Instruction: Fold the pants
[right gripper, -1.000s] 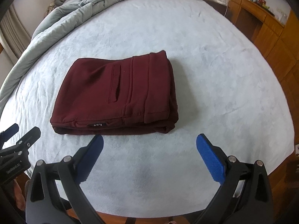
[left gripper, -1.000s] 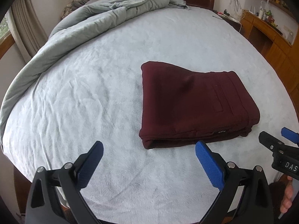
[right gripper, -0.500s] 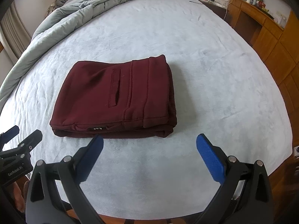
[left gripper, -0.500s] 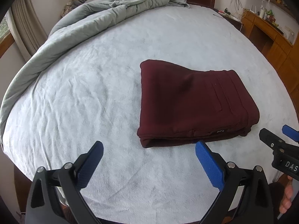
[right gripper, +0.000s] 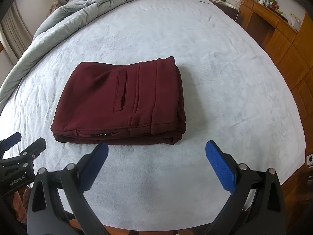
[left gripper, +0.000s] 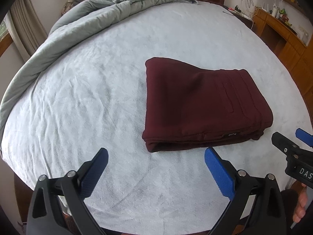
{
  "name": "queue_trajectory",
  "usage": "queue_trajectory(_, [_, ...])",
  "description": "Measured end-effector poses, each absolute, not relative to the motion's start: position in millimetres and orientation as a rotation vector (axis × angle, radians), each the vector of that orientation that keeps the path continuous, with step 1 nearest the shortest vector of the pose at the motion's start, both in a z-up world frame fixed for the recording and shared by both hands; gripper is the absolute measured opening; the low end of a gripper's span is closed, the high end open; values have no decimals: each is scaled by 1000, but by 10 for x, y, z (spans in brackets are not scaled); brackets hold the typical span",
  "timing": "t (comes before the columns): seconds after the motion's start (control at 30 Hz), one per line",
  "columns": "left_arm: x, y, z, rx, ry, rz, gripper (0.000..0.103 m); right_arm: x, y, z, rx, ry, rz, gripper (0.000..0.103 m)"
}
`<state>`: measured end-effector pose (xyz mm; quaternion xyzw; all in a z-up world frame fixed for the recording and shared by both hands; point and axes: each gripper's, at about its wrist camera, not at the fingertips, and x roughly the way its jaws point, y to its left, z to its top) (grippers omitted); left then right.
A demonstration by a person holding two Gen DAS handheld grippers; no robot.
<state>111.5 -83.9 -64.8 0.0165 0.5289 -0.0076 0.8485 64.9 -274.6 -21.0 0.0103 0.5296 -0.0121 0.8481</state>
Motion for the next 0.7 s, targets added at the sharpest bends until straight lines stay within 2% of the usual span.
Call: queue_trajectory(0.7, [1131,-869,-660,11,1122,-32,99,689,-2731,-263,4,1124,-29,99])
